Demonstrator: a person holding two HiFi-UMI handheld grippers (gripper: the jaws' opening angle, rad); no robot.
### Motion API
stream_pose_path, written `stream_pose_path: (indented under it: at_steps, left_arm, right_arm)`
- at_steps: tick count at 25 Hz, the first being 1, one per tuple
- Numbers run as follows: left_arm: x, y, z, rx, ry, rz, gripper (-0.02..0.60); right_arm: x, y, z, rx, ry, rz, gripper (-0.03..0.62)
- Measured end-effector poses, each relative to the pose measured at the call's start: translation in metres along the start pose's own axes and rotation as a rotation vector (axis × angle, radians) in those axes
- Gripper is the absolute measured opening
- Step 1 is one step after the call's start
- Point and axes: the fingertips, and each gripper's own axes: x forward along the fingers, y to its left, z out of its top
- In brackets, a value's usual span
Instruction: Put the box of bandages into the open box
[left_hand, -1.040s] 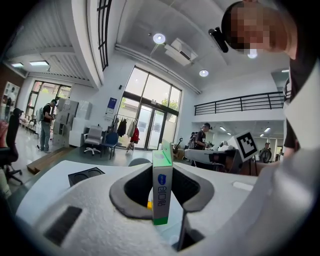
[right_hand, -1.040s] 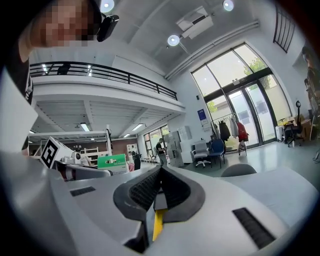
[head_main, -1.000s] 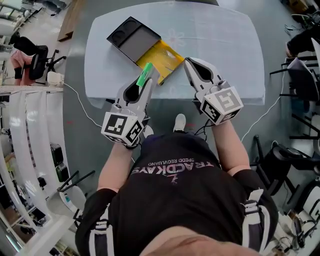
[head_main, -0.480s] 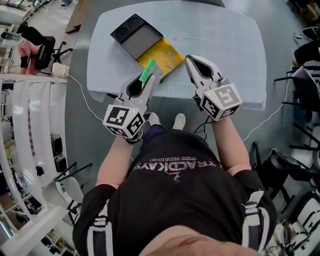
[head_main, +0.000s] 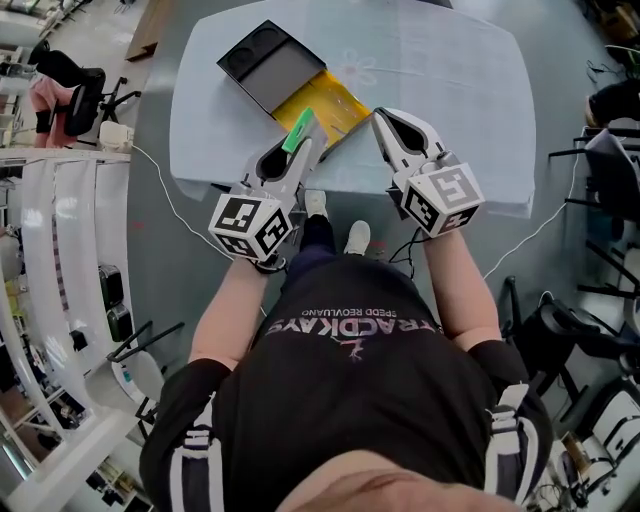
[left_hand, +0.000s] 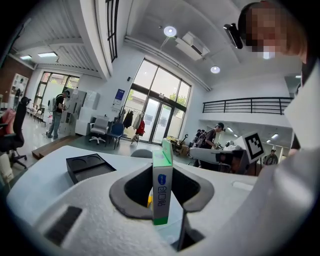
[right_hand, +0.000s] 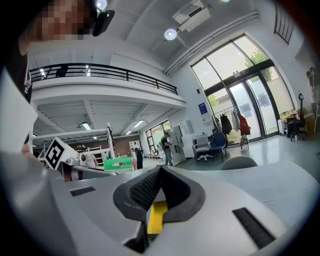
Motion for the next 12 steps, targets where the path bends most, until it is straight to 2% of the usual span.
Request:
stream_pose_path:
  at_steps: [5,12]
  left_arm:
    - [0.019,0.016,-0.011,-0.064,0.023,-0.019,0.104]
    - [0.053,0.043,-0.036,-0.112,0.078,-0.052,0.104]
  right_arm:
    - [0.007,-0.01,-0.007,0.009,0.026,-0.032,0.012]
    - [0.029,-0.027,-0.03,0.039,0.087,-0.091,0.012]
